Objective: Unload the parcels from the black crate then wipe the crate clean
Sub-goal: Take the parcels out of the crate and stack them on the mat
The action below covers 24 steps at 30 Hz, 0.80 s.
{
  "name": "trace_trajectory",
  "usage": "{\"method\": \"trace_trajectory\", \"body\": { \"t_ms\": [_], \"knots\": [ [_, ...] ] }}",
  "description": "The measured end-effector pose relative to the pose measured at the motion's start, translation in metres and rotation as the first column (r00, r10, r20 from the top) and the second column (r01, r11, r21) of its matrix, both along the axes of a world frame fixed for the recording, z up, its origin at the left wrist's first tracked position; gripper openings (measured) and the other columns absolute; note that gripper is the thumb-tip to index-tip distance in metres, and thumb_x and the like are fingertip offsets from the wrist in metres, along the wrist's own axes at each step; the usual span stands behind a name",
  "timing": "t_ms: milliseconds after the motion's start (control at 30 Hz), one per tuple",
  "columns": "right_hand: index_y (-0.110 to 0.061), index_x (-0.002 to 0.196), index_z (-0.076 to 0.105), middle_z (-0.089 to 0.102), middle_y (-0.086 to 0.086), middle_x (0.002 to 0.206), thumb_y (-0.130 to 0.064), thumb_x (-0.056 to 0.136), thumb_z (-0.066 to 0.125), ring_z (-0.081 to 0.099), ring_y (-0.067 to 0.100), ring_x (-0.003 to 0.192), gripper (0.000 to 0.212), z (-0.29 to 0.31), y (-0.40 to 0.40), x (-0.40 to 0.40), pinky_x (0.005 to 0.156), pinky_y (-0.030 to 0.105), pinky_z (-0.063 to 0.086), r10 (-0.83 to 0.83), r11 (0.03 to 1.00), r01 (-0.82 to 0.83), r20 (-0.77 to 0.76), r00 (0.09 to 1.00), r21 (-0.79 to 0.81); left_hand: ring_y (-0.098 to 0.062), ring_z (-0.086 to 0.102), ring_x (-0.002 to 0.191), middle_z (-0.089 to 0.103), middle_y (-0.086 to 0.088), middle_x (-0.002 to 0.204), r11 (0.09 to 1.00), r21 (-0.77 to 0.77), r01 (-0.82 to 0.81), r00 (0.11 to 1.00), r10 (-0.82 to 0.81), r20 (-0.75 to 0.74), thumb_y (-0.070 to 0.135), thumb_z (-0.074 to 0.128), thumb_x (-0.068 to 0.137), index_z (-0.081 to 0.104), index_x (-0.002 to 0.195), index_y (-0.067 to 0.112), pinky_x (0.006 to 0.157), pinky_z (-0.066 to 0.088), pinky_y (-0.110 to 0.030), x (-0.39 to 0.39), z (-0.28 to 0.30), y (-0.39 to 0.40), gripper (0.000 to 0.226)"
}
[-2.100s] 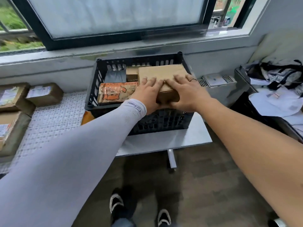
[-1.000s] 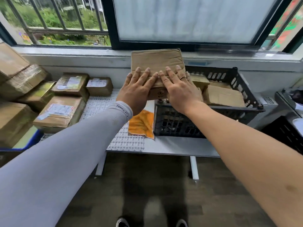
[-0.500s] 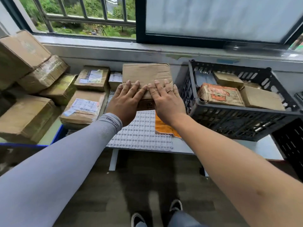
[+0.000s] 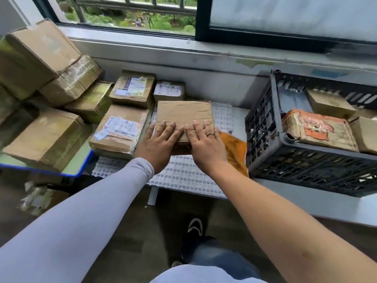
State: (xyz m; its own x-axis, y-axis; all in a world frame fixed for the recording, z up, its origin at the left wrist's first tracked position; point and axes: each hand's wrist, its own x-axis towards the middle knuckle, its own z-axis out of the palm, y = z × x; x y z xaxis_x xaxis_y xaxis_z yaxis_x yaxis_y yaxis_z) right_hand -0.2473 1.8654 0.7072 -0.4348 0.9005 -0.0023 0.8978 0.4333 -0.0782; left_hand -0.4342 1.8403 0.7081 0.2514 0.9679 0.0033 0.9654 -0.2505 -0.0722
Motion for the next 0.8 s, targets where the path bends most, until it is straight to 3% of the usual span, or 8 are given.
{"method": "trace_trajectory", "body": {
  "t_ms": [333,500,700,800],
  "knots": [
    [-0.026,0.164,-0.004,-0.009,0.004,0.173,-0.017,0.107,0.038,-0.012,0.037,0.157,0.071,-0.067,0.024,-0.014,0.128,0.053,-0.001,-0.020,0.979,0.024,0.023,1.000,-0.204,-0.027,-0.004,0.160,-0.008,-0.001,0.173,0.976,-0.218,-0.024,0.999,0.015,-0.043,0.017,0.035,0.105,-0.014,0.163,0.030,0.129,-0.001,-0.050,-0.011,-0.060,0.024,0.077],
    [-0.026,0.163,-0.010,-0.015,0.004,0.172,-0.014,0.107,0.039,-0.017,0.036,0.156,0.076,-0.084,0.030,-0.027,0.127,0.052,-0.005,-0.035,0.973,0.045,0.048,0.998,-0.227,-0.029,-0.009,0.159,-0.013,-0.002,0.173,0.967,-0.254,-0.017,0.999,0.004,-0.051,0.018,0.033,0.106,-0.019,0.162,0.029,0.126,-0.005,-0.049,-0.023,-0.076,0.034,0.077],
    [-0.029,0.162,-0.014,-0.018,0.001,0.171,-0.025,0.111,0.038,-0.017,0.031,0.157,0.073,-0.098,0.041,-0.050,0.126,0.049,-0.007,-0.088,0.936,0.113,0.091,0.992,-0.332,-0.030,-0.011,0.159,-0.014,-0.005,0.173,0.935,-0.353,0.027,0.998,-0.045,-0.044,0.020,0.034,0.107,-0.017,0.162,0.030,0.126,-0.007,-0.050,-0.047,-0.085,0.052,0.076],
    [-0.029,0.164,-0.007,-0.017,0.001,0.171,-0.036,0.110,0.038,-0.016,0.031,0.157,0.071,-0.097,0.037,-0.056,0.128,0.049,-0.002,-0.098,0.906,0.132,0.104,0.990,-0.402,-0.032,-0.008,0.159,-0.010,-0.007,0.173,0.908,-0.412,0.079,0.995,-0.095,-0.018,0.034,0.031,0.110,-0.010,0.164,0.030,0.126,-0.004,-0.052,-0.056,-0.090,0.055,0.068]
  ]
}}
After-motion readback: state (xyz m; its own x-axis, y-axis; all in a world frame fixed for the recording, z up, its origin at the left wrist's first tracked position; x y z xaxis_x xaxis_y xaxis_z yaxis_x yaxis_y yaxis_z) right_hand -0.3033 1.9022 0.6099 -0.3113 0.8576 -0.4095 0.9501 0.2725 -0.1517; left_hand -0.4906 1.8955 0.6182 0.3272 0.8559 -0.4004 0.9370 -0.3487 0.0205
